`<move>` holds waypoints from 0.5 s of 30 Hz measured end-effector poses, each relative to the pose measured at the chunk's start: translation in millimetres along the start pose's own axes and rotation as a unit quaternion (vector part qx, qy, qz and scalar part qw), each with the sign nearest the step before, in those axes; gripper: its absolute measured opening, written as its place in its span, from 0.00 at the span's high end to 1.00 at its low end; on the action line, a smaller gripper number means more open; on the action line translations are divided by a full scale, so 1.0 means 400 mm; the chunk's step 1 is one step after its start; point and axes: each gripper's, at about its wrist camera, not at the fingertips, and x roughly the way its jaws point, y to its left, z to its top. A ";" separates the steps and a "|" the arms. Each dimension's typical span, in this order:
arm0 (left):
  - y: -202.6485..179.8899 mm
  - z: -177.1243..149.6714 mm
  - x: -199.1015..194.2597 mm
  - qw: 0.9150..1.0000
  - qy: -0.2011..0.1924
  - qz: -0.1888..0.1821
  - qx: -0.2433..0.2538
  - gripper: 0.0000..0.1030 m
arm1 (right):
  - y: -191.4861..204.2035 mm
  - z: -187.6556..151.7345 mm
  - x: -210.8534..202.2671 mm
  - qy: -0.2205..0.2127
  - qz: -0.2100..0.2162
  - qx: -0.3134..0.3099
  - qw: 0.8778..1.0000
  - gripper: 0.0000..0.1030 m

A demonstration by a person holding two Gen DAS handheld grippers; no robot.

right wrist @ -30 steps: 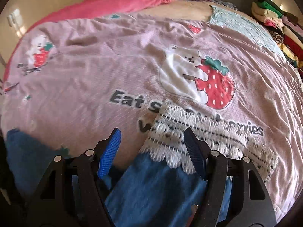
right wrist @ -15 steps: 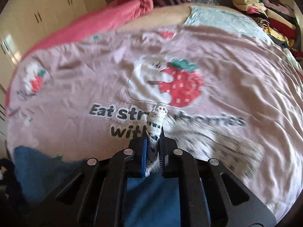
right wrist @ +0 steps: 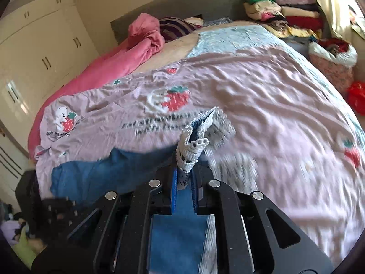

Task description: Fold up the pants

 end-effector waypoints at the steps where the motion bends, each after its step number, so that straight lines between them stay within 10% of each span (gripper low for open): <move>1: -0.006 0.000 -0.008 1.000 -0.002 0.001 0.008 0.96 | -0.010 -0.032 -0.023 0.003 -0.001 0.007 1.000 0.95; 15: -0.071 -0.081 -0.006 0.995 0.060 0.010 0.077 0.96 | -0.103 -0.291 -0.014 0.073 -0.027 0.072 0.994 0.90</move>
